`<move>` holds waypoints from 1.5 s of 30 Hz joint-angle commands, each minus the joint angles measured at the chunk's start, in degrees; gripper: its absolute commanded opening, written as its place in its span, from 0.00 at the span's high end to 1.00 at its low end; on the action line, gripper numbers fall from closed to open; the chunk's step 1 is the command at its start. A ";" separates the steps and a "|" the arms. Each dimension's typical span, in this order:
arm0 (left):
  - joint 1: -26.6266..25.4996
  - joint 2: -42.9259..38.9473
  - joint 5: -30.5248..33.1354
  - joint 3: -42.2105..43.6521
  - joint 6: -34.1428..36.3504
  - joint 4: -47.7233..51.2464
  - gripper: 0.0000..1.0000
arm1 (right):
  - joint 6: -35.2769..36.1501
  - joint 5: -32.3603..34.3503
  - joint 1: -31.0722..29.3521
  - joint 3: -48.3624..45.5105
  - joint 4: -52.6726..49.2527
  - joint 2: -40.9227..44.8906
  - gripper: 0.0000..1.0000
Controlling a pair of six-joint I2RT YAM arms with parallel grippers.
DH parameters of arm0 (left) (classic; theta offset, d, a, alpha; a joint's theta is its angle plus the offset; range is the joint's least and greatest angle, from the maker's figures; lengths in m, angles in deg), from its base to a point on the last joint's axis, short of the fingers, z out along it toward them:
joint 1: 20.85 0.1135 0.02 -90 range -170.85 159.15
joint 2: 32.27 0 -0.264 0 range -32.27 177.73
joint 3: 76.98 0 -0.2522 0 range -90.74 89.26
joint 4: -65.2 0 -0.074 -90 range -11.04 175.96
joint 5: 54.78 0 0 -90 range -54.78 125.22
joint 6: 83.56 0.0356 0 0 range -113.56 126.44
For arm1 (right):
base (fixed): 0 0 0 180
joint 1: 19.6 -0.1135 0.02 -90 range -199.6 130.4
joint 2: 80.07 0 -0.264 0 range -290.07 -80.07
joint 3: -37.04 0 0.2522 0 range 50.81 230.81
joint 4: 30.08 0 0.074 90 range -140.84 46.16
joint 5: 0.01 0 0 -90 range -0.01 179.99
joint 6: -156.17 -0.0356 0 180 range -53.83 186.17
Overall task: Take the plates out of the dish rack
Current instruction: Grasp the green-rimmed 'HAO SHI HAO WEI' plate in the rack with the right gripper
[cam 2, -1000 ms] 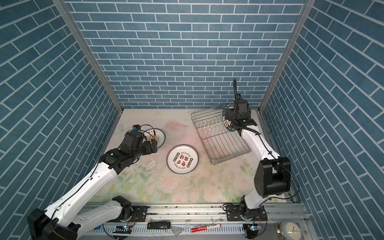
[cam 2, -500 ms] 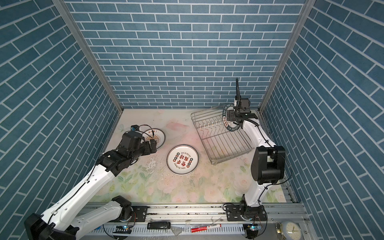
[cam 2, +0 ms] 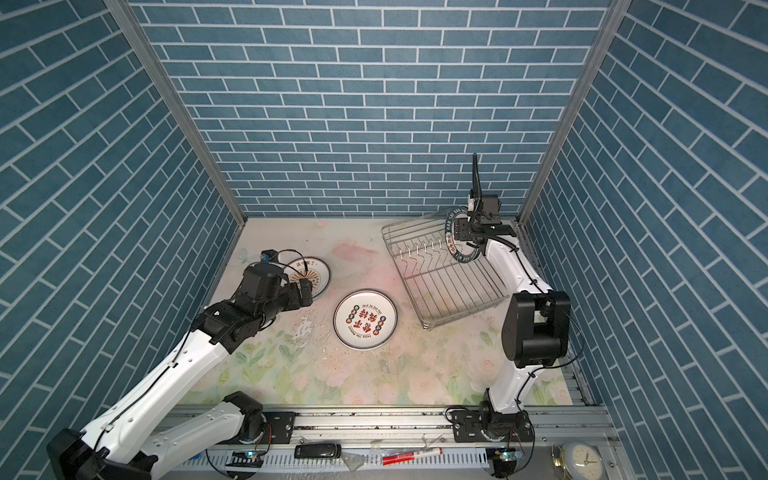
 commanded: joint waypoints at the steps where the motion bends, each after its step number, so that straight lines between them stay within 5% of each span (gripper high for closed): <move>1: 0.11 -0.33 0.34 1.14 1.08 0.38 0.01 | 0.11 -0.35 0.11 0.06 1.05 3.44 0.17; 27: 0.15 -0.99 -0.21 2.28 1.47 -0.67 0.01 | -0.72 -3.46 0.81 2.19 -0.49 -2.48 0.28; 37: 0.11 -0.08 1.17 1.93 1.04 0.57 0.01 | 0.32 -4.87 1.44 2.62 -0.58 -5.46 0.59; 45: 0.17 1.86 0.06 0.96 2.19 1.27 0.01 | 0.77 -5.22 1.64 2.01 -0.11 -8.39 0.68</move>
